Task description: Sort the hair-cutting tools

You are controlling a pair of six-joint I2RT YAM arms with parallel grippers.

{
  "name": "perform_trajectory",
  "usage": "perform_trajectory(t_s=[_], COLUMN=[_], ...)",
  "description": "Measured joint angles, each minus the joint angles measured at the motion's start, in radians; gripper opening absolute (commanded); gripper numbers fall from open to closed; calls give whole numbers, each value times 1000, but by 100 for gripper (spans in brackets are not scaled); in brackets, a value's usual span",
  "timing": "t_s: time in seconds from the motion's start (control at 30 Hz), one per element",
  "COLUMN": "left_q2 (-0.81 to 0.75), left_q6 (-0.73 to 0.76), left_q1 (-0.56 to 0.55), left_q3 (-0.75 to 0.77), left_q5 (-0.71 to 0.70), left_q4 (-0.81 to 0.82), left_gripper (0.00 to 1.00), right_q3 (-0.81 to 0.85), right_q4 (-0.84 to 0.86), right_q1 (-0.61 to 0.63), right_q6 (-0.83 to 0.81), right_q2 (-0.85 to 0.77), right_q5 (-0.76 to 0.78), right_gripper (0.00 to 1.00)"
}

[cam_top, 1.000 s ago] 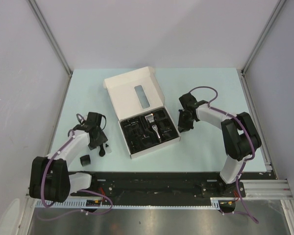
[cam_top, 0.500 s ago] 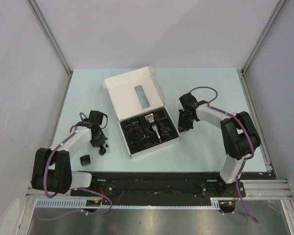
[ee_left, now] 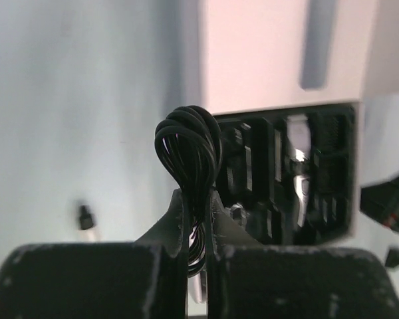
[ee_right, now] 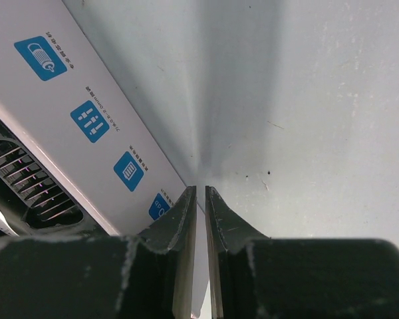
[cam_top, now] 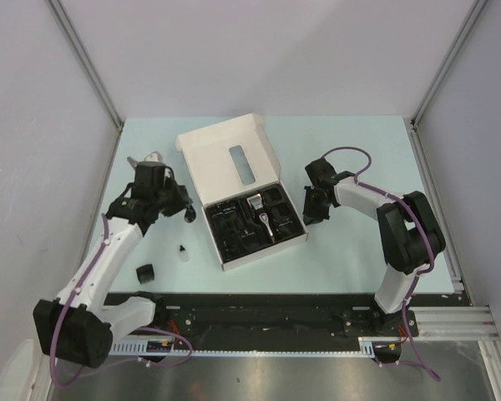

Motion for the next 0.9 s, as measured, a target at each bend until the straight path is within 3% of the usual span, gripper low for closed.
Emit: perform_trajectory(t_s=[0.3,0.67,0.9], left_q2=[312,492,555], left_q6=[184,497,580], left_q1=[-216,-322,-358], left_q3=[200,247,251], left_q5=[117,97,80], left_q4=[80,104,105], left_gripper=[0,0,0], right_q3=[0,0,0], right_q4=[-1,-2,-3], right_q1=[6,31,37], right_q6=[-4,-5,-12], right_q2=[-6,-29,-29], right_q5=[2,28,35], right_gripper=[15,15,15])
